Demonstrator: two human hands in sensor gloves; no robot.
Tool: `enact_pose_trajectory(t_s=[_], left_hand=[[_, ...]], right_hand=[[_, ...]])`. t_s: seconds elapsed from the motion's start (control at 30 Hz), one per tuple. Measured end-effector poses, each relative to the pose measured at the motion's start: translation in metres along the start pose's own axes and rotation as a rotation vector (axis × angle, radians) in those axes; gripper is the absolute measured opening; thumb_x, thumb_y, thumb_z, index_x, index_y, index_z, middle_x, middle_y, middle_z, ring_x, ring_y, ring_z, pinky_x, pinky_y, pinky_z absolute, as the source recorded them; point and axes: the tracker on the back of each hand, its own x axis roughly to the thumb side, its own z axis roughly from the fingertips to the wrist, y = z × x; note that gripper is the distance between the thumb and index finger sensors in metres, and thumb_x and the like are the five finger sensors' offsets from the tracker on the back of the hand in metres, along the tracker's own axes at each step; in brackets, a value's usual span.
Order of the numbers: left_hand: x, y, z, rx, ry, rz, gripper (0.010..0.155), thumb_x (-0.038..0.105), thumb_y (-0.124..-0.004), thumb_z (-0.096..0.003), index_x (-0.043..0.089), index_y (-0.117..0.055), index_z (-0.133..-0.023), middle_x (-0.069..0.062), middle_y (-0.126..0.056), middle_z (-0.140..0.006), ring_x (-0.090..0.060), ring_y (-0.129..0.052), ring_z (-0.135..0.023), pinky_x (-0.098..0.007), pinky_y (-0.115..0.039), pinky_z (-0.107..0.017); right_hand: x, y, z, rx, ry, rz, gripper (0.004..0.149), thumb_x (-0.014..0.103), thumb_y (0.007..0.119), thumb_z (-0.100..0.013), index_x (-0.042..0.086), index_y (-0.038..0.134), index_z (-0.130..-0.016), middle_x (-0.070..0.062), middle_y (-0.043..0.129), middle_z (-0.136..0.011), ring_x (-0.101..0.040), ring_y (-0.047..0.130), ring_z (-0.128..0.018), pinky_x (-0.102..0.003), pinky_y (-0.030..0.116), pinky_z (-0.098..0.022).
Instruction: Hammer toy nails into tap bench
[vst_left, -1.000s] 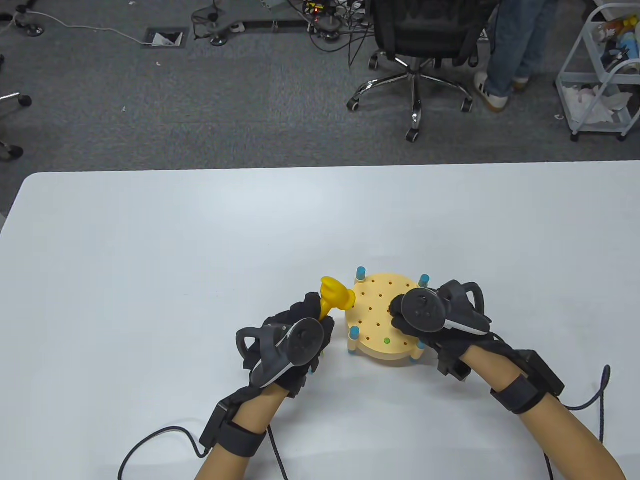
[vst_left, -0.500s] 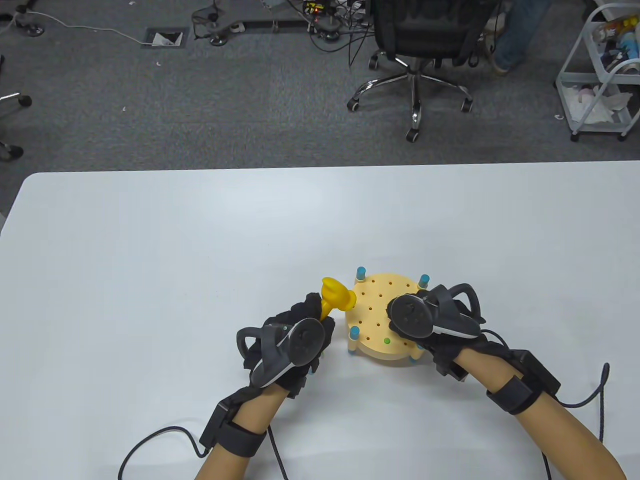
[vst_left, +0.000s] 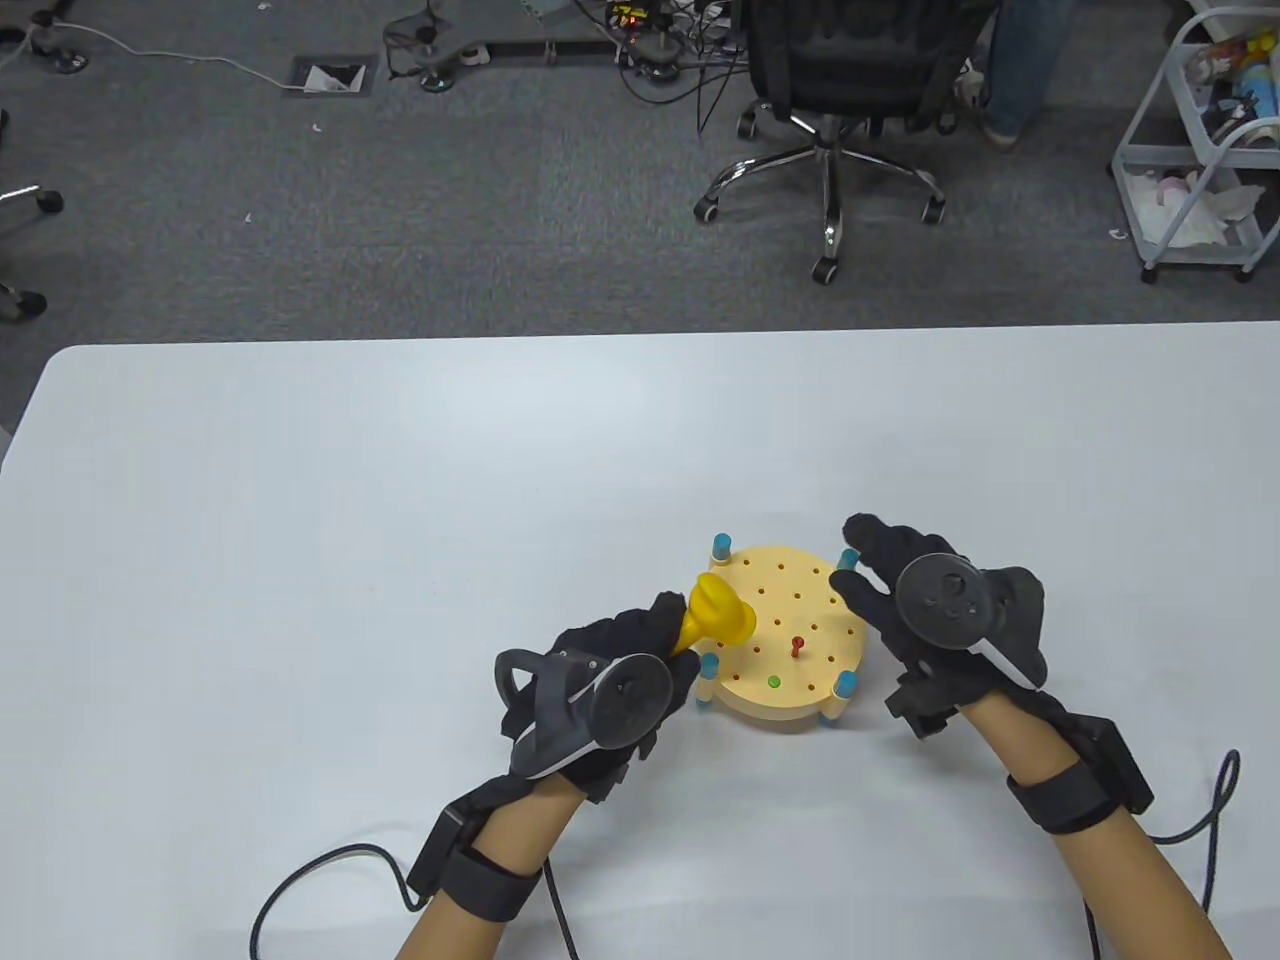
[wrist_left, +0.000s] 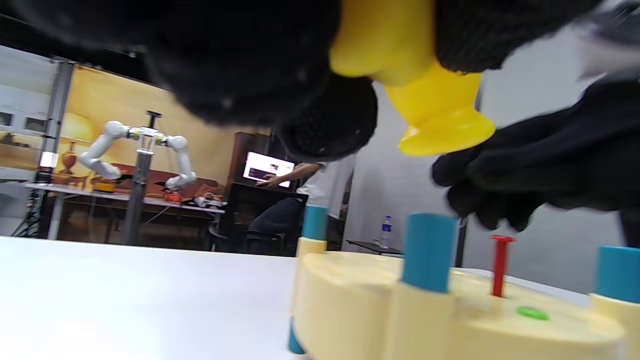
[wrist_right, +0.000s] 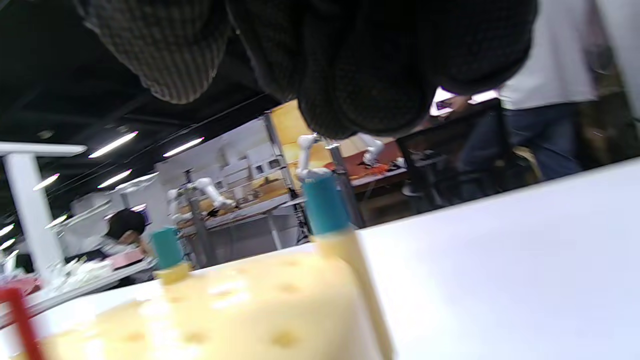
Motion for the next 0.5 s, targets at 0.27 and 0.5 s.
enact_pose_trajectory(t_s=[0.27, 0.5], left_hand=[[0.047, -0.016, -0.035, -0.219, -0.071, -0.103, 0.063, 0.052, -0.074, -0.0381, 0.02, -0.072, -0.093, -0.008, -0.103, -0.054, -0.015, -0.094, -0.013, -0.035, -0.081, -0.014], [0.056, -0.009, -0.027, 0.074, -0.043, -0.211, 0.064, 0.053, -0.074, -0.037, 0.02, -0.075, -0.091, -0.007, -0.104, -0.049, -0.013, -0.091, -0.007, -0.034, -0.081, -0.01]], right_hand=[[-0.02, 0.054, -0.012, 0.114, 0.09, -0.077, 0.065, 0.046, 0.072, -0.042, 0.015, 0.065, -0.099, -0.012, 0.084, -0.088, -0.028, 0.092, -0.066, -0.043, 0.078, -0.049], [-0.021, 0.058, -0.012, 0.109, 0.099, -0.123, 0.059, 0.044, 0.07, -0.043, 0.017, 0.068, -0.095, -0.011, 0.085, -0.086, -0.028, 0.092, -0.064, -0.043, 0.078, -0.048]])
